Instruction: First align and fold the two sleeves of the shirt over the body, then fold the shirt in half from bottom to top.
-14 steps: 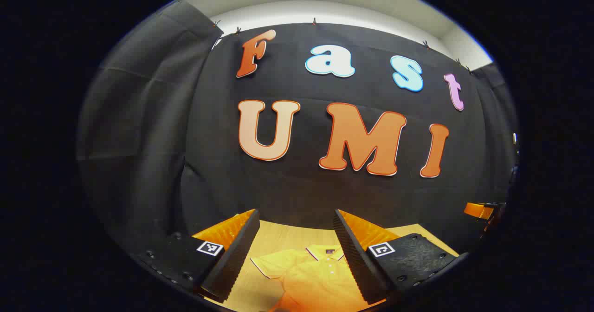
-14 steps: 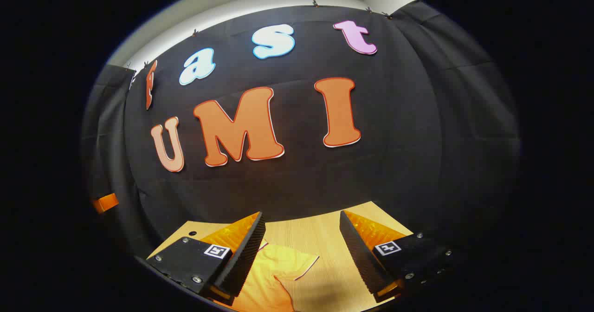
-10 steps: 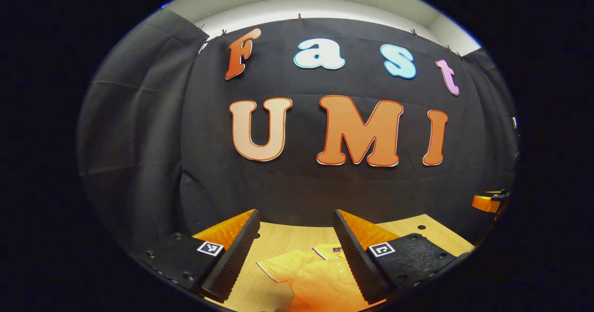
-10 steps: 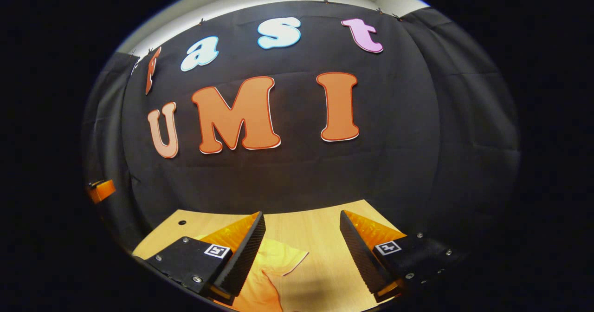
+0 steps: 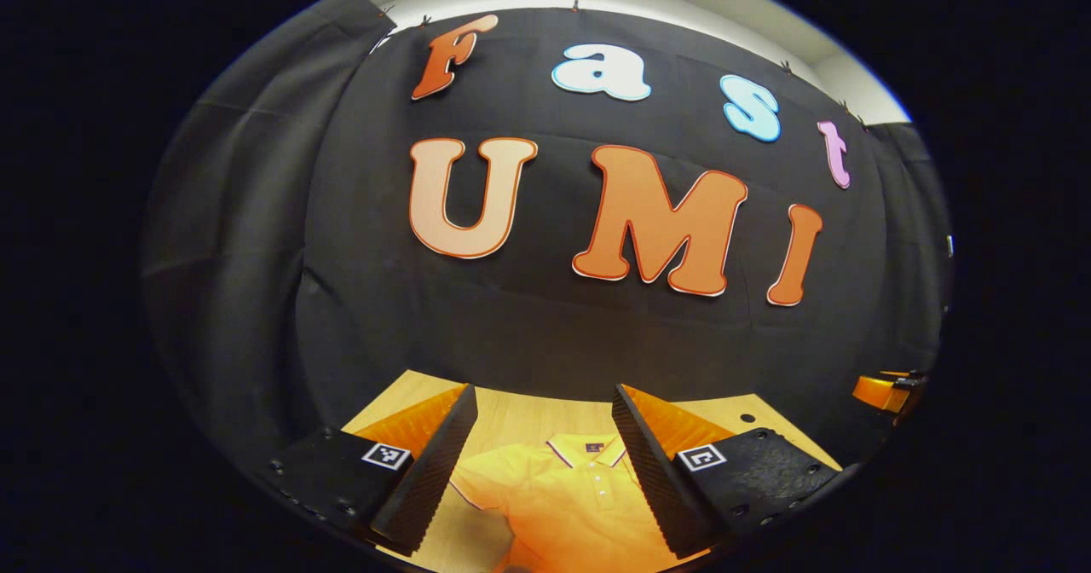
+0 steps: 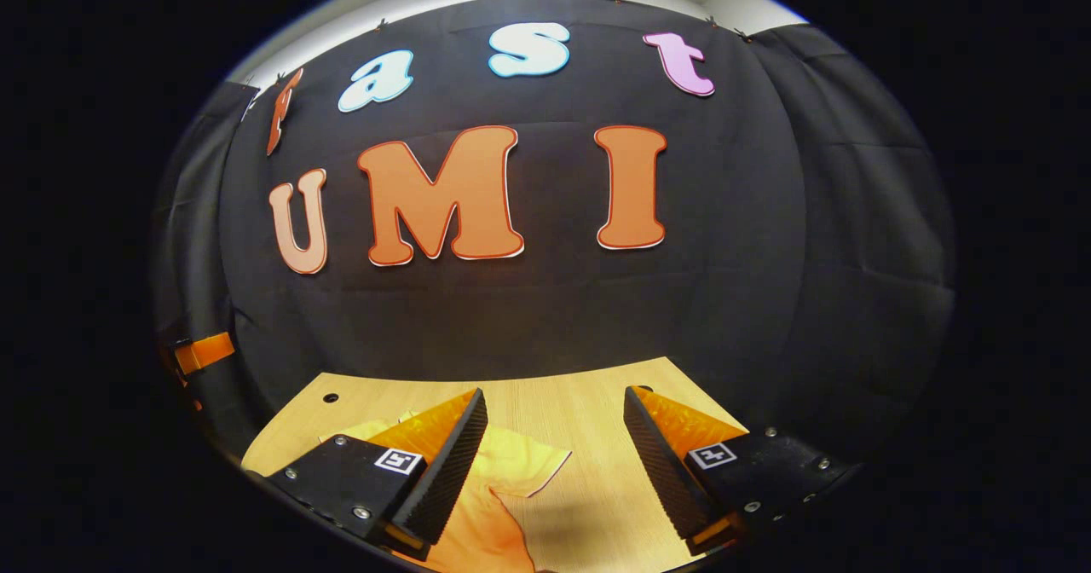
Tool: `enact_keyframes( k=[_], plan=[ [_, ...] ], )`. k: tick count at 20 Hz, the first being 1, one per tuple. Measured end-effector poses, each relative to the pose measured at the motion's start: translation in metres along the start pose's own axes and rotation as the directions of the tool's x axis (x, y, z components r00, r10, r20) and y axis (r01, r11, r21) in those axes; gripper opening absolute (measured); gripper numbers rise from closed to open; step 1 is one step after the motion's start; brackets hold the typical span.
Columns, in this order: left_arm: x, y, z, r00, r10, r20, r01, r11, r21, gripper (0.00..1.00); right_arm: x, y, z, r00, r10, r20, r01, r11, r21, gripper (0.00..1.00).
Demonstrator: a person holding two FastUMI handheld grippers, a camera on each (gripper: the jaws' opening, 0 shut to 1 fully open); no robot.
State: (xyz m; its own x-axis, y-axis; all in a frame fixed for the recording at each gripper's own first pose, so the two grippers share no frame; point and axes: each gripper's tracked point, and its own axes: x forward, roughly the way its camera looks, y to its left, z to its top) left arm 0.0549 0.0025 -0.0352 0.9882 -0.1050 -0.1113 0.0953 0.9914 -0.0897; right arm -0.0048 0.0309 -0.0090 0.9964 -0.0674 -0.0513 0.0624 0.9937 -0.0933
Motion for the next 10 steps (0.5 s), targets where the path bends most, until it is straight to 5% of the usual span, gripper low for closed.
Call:
enact_keyframes(
  k=[10],
  plan=[
    [0.011, 0.025, 0.012, 0.999, 0.023, 0.029, -0.024, 0.998, 0.054, 0.98, 0.013, 0.036, -0.006, 0.999, 0.039, -0.033, -0.041, 0.997, -0.061, 0.98]
  ],
)
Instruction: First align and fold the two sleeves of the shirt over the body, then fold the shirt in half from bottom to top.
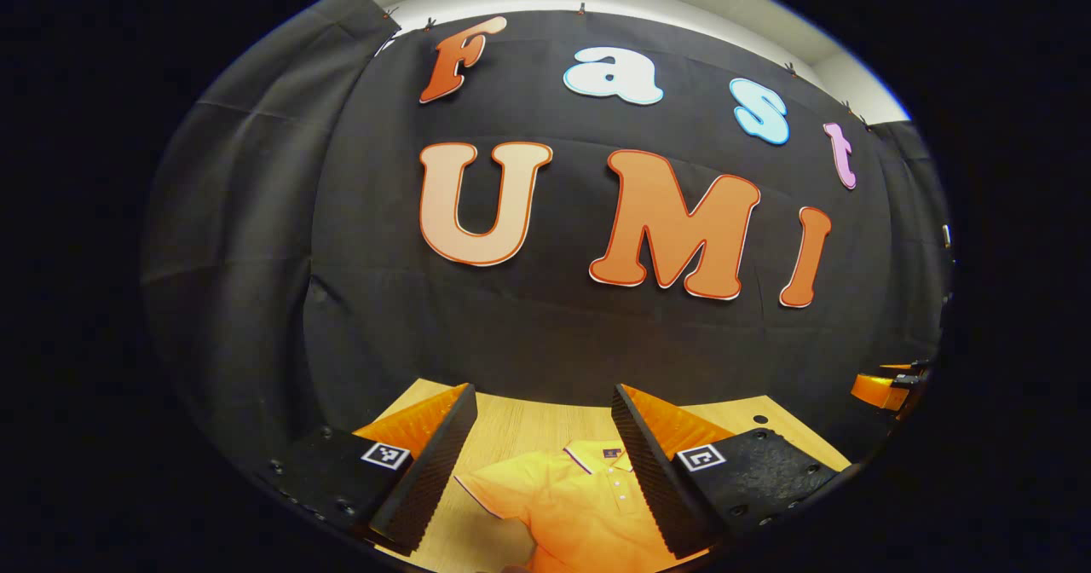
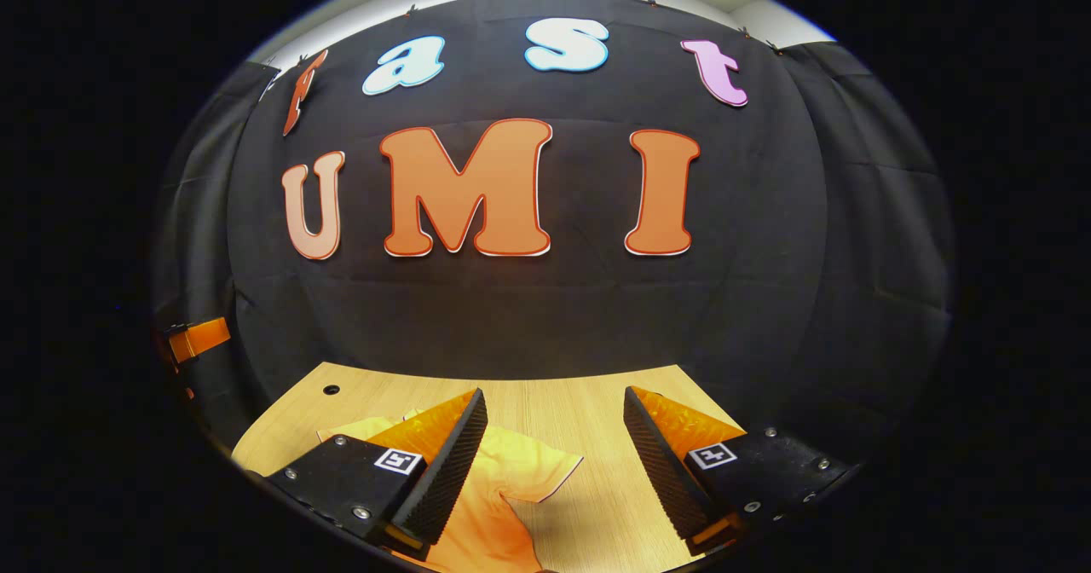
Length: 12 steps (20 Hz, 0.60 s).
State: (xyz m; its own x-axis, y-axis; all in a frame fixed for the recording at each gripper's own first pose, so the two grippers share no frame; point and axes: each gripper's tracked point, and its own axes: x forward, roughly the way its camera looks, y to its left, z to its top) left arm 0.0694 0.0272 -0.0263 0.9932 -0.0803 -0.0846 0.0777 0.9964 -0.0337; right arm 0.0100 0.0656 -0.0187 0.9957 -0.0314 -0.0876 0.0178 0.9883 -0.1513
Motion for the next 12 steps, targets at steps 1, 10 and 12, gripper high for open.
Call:
enact_keyframes(
  k=[1, 10, 12],
  plan=[
    [0.000, 0.000, 0.001, 1.000, -0.001, 0.003, 0.001, 1.000, 0.008, 0.98, 0.003, 0.001, -0.004, 1.000, 0.003, -0.015, -0.003, 1.000, 0.002, 0.97],
    [0.007, 0.009, -0.001, 1.000, 0.009, -0.001, -0.009, 1.000, 0.003, 0.97, 0.052, -0.009, -0.037, 0.982, 0.017, -0.191, 0.020, 0.981, 0.191, 0.98],
    [0.008, 0.014, -0.002, 1.000, 0.017, -0.001, -0.017, 1.000, 0.003, 0.98, 0.076, -0.015, -0.048, 0.969, 0.012, -0.246, 0.049, 0.970, 0.237, 0.98]
  ],
)
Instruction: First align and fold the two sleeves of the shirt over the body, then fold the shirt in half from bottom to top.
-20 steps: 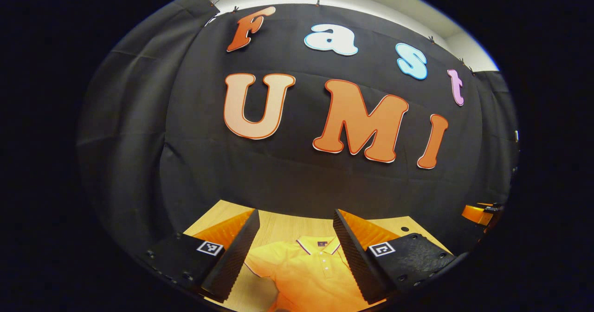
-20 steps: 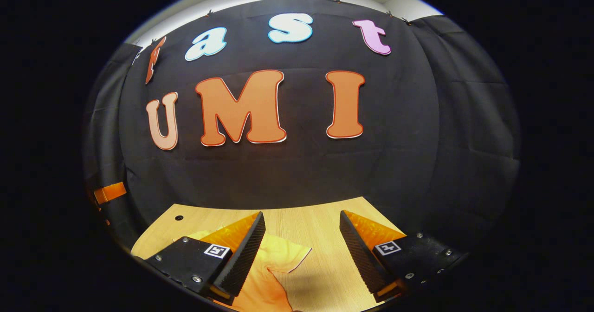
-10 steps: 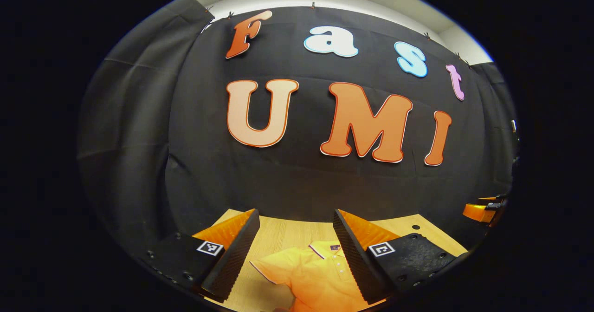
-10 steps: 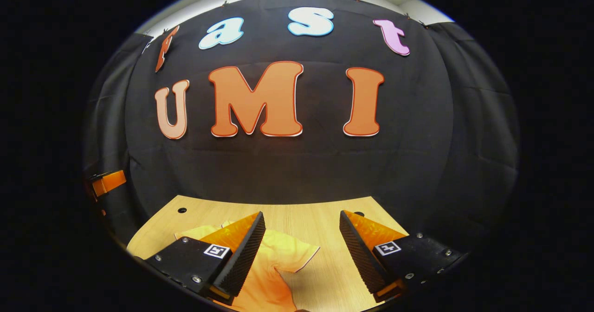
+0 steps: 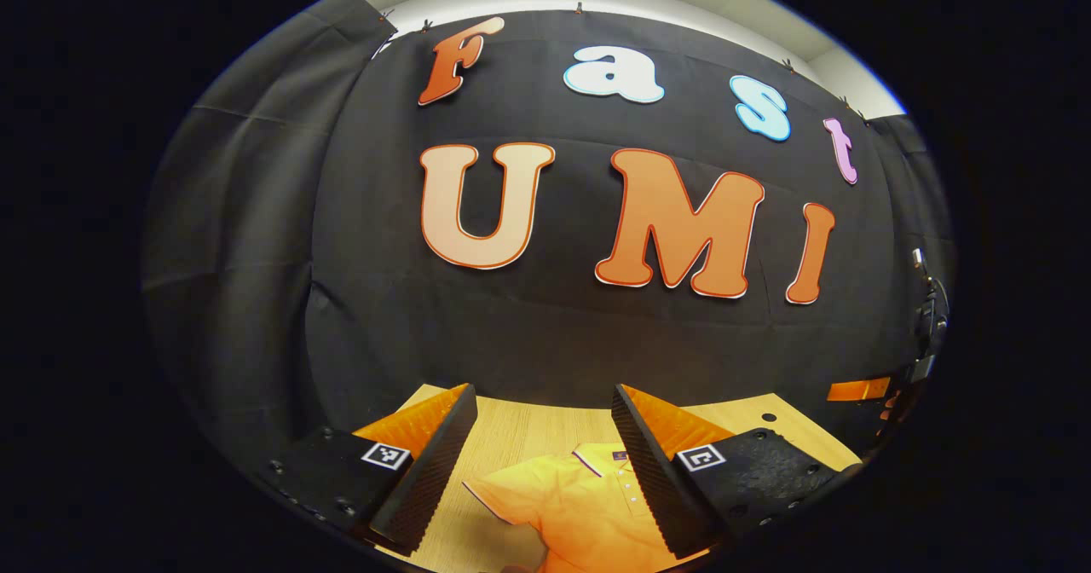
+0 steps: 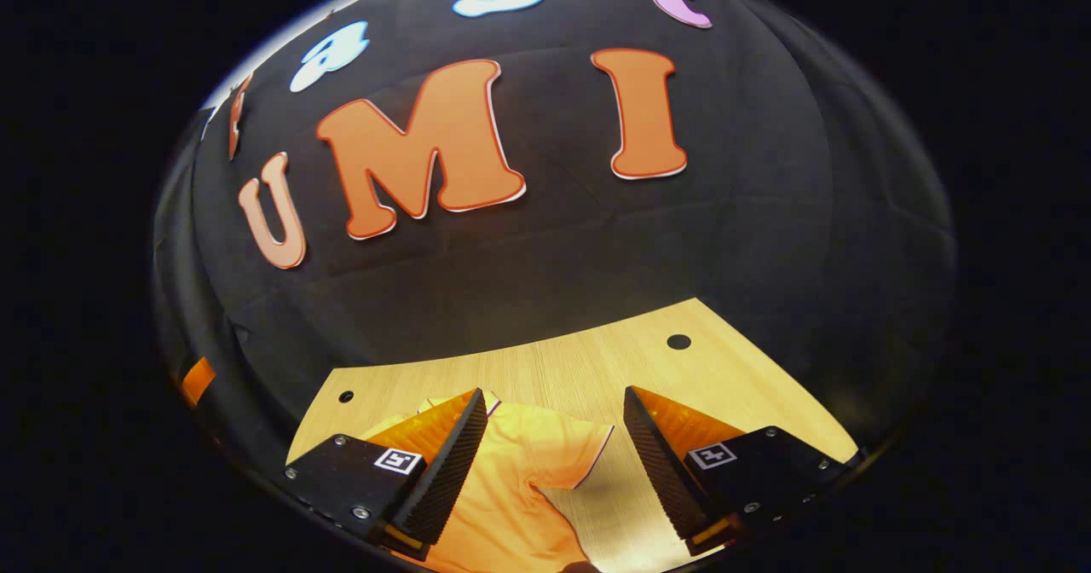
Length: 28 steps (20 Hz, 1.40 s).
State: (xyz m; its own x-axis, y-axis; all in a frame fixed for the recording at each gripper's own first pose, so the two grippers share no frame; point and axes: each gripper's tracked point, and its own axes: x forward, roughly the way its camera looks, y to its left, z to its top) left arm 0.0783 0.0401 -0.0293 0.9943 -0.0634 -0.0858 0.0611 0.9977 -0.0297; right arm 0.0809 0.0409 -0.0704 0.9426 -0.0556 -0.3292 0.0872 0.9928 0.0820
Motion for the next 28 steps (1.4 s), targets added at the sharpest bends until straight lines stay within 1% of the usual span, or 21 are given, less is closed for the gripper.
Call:
enact_keyframes(
  k=[2, 4, 7, 9, 11, 13, 17, 19, 20, 22, 26, 27, 28],
  plan=[
    [0.002, 0.006, -0.003, 1.000, 0.011, -0.001, -0.011, 1.000, 0.002, 0.98, 0.026, -0.006, -0.009, 0.997, -0.003, -0.075, 0.008, 0.998, 0.069, 0.98],
    [0.002, 0.014, -0.004, 1.000, 0.023, -0.006, -0.023, 1.000, 0.002, 0.98, 0.052, -0.011, -0.021, 0.988, -0.002, -0.155, 0.023, 0.990, 0.136, 0.98],
    [0.005, 0.026, -0.010, 0.999, 0.047, -0.017, -0.047, 0.999, 0.003, 0.98, 0.086, -0.018, -0.049, 0.955, -0.016, -0.297, 0.080, 0.976, 0.203, 0.98],
    [0.007, 0.037, -0.013, 0.997, 0.067, -0.028, -0.067, 0.998, 0.003, 0.98, 0.108, -0.020, -0.074, 0.921, -0.023, -0.390, 0.114, 0.970, 0.213, 0.98],
    [0.010, 0.046, -0.019, 0.995, 0.085, -0.043, -0.085, 0.996, 0.000, 0.98, 0.125, -0.024, -0.102, 0.877, -0.039, -0.480, 0.153, 0.968, 0.200, 0.98],
    [0.012, 0.054, -0.028, 0.993, 0.099, -0.064, -0.100, 0.995, -0.007, 0.98, 0.142, -0.027, -0.127, 0.838, -0.058, -0.543, 0.184, 0.966, 0.180, 0.99],
    [0.016, 0.068, -0.046, 0.986, 0.125, -0.110, -0.127, 0.992, -0.008, 0.98, 0.163, -0.034, -0.175, 0.758, -0.086, -0.647, 0.246, 0.956, 0.161, 0.99],
    [0.017, 0.072, -0.051, 0.984, 0.128, -0.122, -0.131, 0.991, -0.013, 0.98, 0.170, -0.041, -0.197, 0.718, -0.120, -0.686, 0.272, 0.955, 0.117, 0.99],
    [0.019, 0.074, -0.051, 0.983, 0.132, -0.126, -0.135, 0.991, -0.014, 0.98, 0.172, -0.044, -0.208, 0.703, -0.139, -0.698, 0.279, 0.956, 0.091, 0.99],
    [0.021, 0.078, -0.055, 0.981, 0.140, -0.137, -0.143, 0.990, -0.009, 0.98, 0.174, -0.050, -0.216, 0.681, -0.167, -0.713, 0.287, 0.956, 0.051, 0.99],
    [0.024, 0.082, -0.064, 0.976, 0.146, -0.163, -0.150, 0.989, -0.012, 0.98, 0.175, -0.053, -0.227, 0.657, -0.198, -0.727, 0.290, 0.957, 0.002, 0.99],
    [0.024, 0.083, -0.065, 0.975, 0.146, -0.165, -0.150, 0.989, -0.011, 0.98, 0.180, -0.053, -0.228, 0.664, -0.196, -0.721, 0.288, 0.958, 0.005, 0.99],
    [0.025, 0.083, -0.065, 0.975, 0.146, -0.167, -0.150, 0.989, -0.008, 0.98, 0.178, -0.053, -0.227, 0.660, -0.196, -0.725, 0.290, 0.957, 0.005, 0.98]
  ],
)
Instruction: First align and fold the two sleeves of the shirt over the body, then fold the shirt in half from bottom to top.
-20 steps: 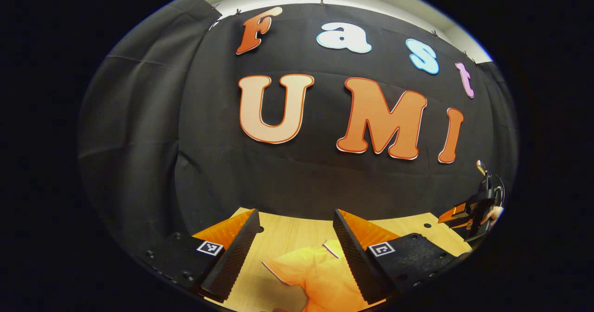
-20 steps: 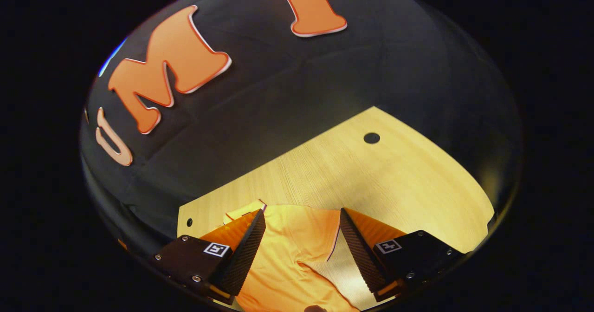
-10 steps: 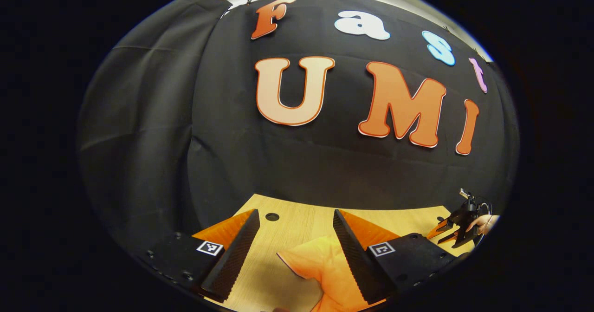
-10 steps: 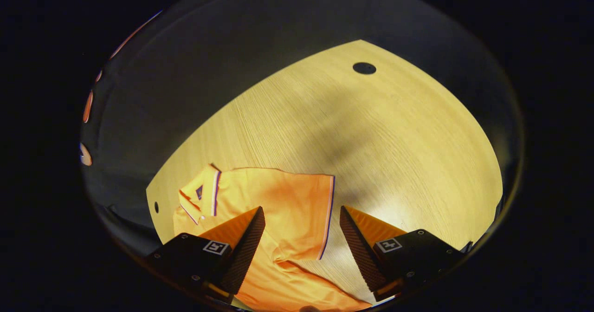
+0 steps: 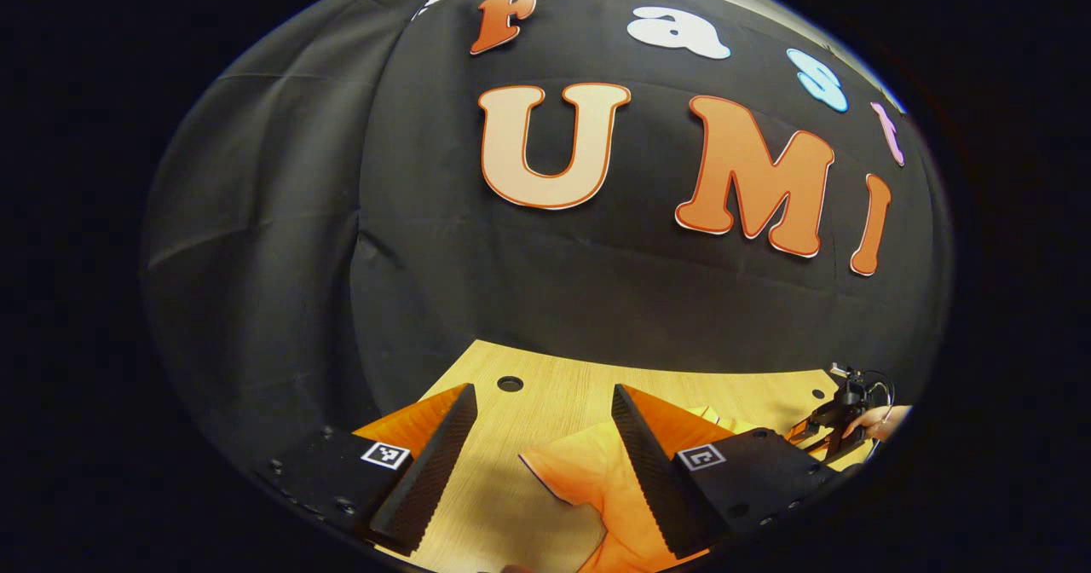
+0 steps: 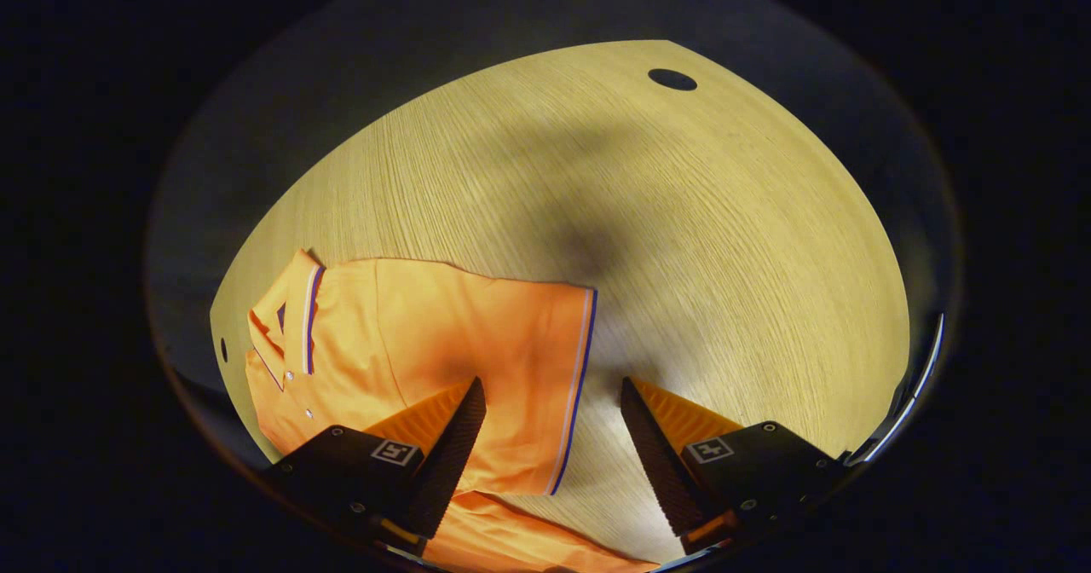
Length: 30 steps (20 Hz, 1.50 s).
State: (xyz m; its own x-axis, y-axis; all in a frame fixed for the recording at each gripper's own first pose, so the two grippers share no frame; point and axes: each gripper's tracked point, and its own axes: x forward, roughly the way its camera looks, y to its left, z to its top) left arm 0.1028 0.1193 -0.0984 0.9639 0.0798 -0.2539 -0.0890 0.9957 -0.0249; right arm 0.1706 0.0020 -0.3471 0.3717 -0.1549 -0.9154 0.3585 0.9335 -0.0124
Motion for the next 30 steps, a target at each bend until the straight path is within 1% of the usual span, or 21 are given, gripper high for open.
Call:
enact_keyframes(
  k=[2, 4, 5, 8, 9, 10, 11, 12, 13, 14, 15, 17, 19, 22, 27, 30],
  plan=[
    [-0.001, 0.002, 0.001, 1.000, 0.002, 0.000, -0.002, 1.000, 0.002, 0.98, 0.002, 0.000, -0.001, 1.000, -0.012, 0.002, 0.012, 1.000, -0.029, 0.98],
    [-0.002, 0.002, -0.001, 1.000, 0.002, -0.003, -0.002, 1.000, -0.007, 0.98, 0.003, -0.004, -0.002, 0.998, -0.055, 0.009, 0.056, 0.996, -0.074, 0.97],
    [-0.003, 0.002, -0.003, 1.000, 0.002, -0.008, -0.002, 1.000, -0.009, 0.98, 0.004, -0.004, -0.001, 0.997, -0.074, 0.018, 0.075, 0.995, -0.071, 0.93],
    [-0.006, 0.003, -0.006, 1.000, 0.002, -0.018, -0.002, 1.000, -0.009, 0.98, 0.001, -0.008, -0.002, 0.996, -0.093, -0.013, 0.093, 0.995, -0.017, 0.87],
    [-0.006, 0.004, -0.007, 1.000, 0.003, -0.019, -0.003, 1.000, -0.008, 0.98, 0.002, -0.011, -0.004, 0.995, -0.097, -0.024, 0.097, 0.995, -0.001, 0.65],
    [-0.008, 0.004, -0.008, 1.000, 0.003, -0.020, -0.003, 1.000, -0.009, 0.98, 0.002, -0.013, -0.004, 0.996, -0.089, -0.027, 0.090, 0.996, 0.008, 0.59],
    [-0.009, 0.005, -0.009, 1.000, 0.003, -0.023, -0.004, 1.000, -0.010, 0.98, 0.003, -0.012, -0.003, 0.998, -0.063, -0.022, 0.064, 0.997, 0.034, 0.41],
    [-0.009, 0.005, -0.008, 1.000, 0.003, -0.025, -0.003, 1.000, -0.011, 0.98, 0.002, -0.010, -0.001, 0.999, -0.039, -0.014, 0.040, 0.996, 0.081, 0.31],
    [-0.012, 0.006, -0.009, 1.000, 0.003, -0.025, -0.003, 1.000, -0.010, 0.98, 0.002, -0.005, 0.001, 1.000, 0.002, -0.004, -0.002, 0.994, 0.112, 0.12],
    [-0.012, 0.007, -0.009, 1.000, 0.003, -0.025, -0.003, 1.000, -0.007, 0.98, 0.003, -0.005, 0.001, 1.000, 0.020, 0.006, -0.021, 0.993, 0.119, 0.08],
    [-0.012, 0.006, -0.007, 1.000, 0.003, -0.023, -0.003, 1.000, -0.002, 0.98, 0.002, -0.005, -0.001, 0.999, 0.035, 0.018, -0.037, 0.994, 0.104, 0.07],
    [-0.015, 0.006, -0.003, 1.000, 0.002, -0.015, -0.002, 1.000, 0.006, 0.98, -0.001, -0.003, 0.004, 0.997, 0.036, 0.063, -0.039, 0.998, 0.053, 0.07],
    [-0.017, 0.006, 0.001, 1.000, -0.005, -0.006, 0.005, 1.000, 0.009, 0.98, -0.016, 0.003, 0.015, 0.991, 0.046, 0.127, -0.048, 0.999, 0.018, 0.07],
    [-0.019, 0.003, 0.004, 1.000, -0.016, 0.007, 0.016, 1.000, 0.009, 0.98, -0.042, 0.021, 0.025, 0.979, 0.063, 0.194, -0.047, 0.995, -0.086, 0.07],
    [-0.027, 0.011, 0.011, 1.000, -0.016, 0.022, 0.017, 1.000, -0.003, 0.98, -0.089, 0.070, 0.033, 0.951, 0.173, 0.258, -0.107, 0.962, -0.250, 0.07],
    [-0.034, 0.025, 0.019, 0.999, 0.016, 0.043, -0.017, 1.000, 0.019, 0.98, -0.105, 0.100, 0.023, 0.939, 0.228, 0.259, -0.141, 0.939, -0.315, 0.07]
  ],
)
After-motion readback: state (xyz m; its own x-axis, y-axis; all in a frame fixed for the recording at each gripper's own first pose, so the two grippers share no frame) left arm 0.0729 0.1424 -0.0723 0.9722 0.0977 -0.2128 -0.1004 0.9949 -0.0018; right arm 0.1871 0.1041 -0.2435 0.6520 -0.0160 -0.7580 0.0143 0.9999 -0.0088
